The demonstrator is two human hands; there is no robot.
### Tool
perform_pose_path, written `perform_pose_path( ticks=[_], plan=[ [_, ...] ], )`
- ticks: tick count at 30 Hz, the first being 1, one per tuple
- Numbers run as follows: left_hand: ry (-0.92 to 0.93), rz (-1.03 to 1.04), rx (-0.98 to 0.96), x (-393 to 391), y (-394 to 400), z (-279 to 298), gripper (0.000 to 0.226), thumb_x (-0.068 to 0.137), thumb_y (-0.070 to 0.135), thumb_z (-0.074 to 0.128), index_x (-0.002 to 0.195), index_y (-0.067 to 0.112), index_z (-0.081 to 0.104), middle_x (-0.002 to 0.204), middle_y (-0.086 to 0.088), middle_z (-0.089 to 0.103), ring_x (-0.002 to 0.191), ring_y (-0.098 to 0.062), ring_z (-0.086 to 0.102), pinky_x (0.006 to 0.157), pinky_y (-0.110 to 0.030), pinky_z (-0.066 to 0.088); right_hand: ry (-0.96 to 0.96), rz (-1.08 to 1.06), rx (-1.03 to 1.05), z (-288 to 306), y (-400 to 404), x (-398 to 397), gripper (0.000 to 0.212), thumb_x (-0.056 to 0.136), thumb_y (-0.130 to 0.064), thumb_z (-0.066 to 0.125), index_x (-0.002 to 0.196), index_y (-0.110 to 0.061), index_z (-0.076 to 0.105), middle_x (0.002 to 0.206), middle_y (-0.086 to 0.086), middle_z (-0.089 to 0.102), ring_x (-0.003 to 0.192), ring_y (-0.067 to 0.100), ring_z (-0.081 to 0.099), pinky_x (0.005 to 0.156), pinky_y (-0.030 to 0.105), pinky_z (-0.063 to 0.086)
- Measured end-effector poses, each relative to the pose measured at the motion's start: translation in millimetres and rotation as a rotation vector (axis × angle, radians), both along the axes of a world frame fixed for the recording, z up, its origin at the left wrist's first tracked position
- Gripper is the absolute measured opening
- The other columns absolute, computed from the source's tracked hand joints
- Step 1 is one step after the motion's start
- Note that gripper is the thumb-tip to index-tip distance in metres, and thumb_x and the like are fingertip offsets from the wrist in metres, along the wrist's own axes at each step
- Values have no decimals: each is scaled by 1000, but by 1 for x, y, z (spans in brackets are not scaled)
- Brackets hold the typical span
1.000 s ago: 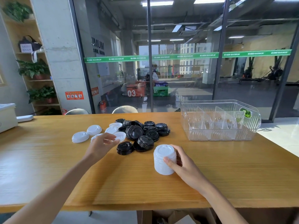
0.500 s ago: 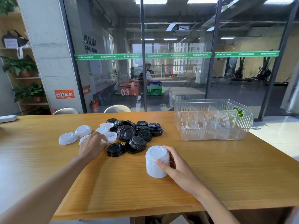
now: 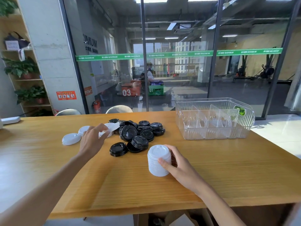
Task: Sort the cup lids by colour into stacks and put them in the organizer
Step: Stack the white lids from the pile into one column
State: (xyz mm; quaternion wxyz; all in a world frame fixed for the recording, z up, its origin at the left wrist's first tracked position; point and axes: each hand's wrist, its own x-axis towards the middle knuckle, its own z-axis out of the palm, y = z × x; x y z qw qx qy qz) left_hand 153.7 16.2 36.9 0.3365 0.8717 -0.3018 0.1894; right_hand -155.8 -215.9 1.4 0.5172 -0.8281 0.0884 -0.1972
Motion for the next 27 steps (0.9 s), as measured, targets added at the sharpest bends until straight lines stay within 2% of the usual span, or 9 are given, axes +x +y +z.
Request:
perform_pose_path(
  ticks=[4, 6, 10, 15, 17, 19, 21, 23, 27],
  plan=[
    [48, -128, -86, -17, -2, 13, 16, 109, 44, 60, 105, 29, 64, 119, 9, 74, 119, -24, 59, 103, -53, 45, 3, -3, -4, 1, 1, -1, 53, 99, -56, 68, 146, -46, 45, 136, -29, 63, 122, -16, 55, 91, 3, 44],
    [91, -222, -141, -24, -6, 16, 16, 109, 40, 60, 105, 25, 64, 117, 10, 74, 118, -15, 64, 107, -47, 46, 6, -5, -8, 1, 1, -1, 54, 98, -57, 68, 146, -46, 45, 137, -28, 62, 122, -17, 54, 90, 2, 44],
    [189, -298, -253, -39, -15, 14, 12, 111, 34, 58, 110, 22, 61, 117, 8, 75, 117, -6, 65, 92, -25, 47, 12, -4, -12, 0, 1, -1, 57, 97, -60, 67, 147, -47, 43, 138, -27, 61, 121, -17, 54, 94, 9, 46],
    [239, -377, -375, -51, -20, 7, 16, 114, 31, 53, 124, 42, 59, 90, 4, 78, 81, -1, 67, 68, -17, 49, 10, 0, -13, -1, 1, 0, 56, 97, -61, 67, 146, -48, 43, 136, -29, 62, 121, -17, 55, 92, 9, 48],
    [256, -403, -408, -56, -20, 5, 23, 114, 30, 52, 129, 47, 59, 94, 3, 77, 85, -3, 69, 71, -15, 51, 5, 2, -9, -1, 1, 0, 55, 97, -61, 67, 145, -49, 44, 132, -33, 62, 121, -17, 55, 90, 6, 47],
    [294, -426, -419, -61, -22, 5, 25, 115, 31, 50, 130, 44, 65, 106, 2, 75, 95, -10, 70, 81, -25, 56, -3, 2, -7, -3, 0, 1, 54, 98, -60, 68, 145, -49, 45, 129, -37, 62, 122, -14, 56, 94, 11, 48],
    [356, -442, -438, -68, -25, 4, 26, 116, 32, 50, 127, 42, 71, 118, 16, 72, 105, -6, 67, 86, -32, 57, -5, 2, -4, -4, 0, 2, 54, 97, -60, 68, 144, -49, 45, 130, -37, 62, 123, -12, 58, 97, 16, 48],
    [428, -441, -505, -77, -29, 5, 25, 114, 31, 55, 122, 41, 76, 118, 21, 72, 108, -2, 67, 85, -28, 57, -6, 4, -5, -5, -1, 4, 54, 97, -61, 69, 144, -49, 45, 130, -36, 62, 123, -11, 58, 99, 19, 49],
    [619, -441, -688, -94, -37, 6, 22, 104, 32, 72, 126, 30, 78, 117, 5, 81, 114, -11, 74, 84, -25, 63, -3, 6, -4, -6, -2, 4, 55, 95, -65, 69, 144, -52, 45, 132, -36, 62, 124, -11, 57, 102, 23, 49]
  ],
)
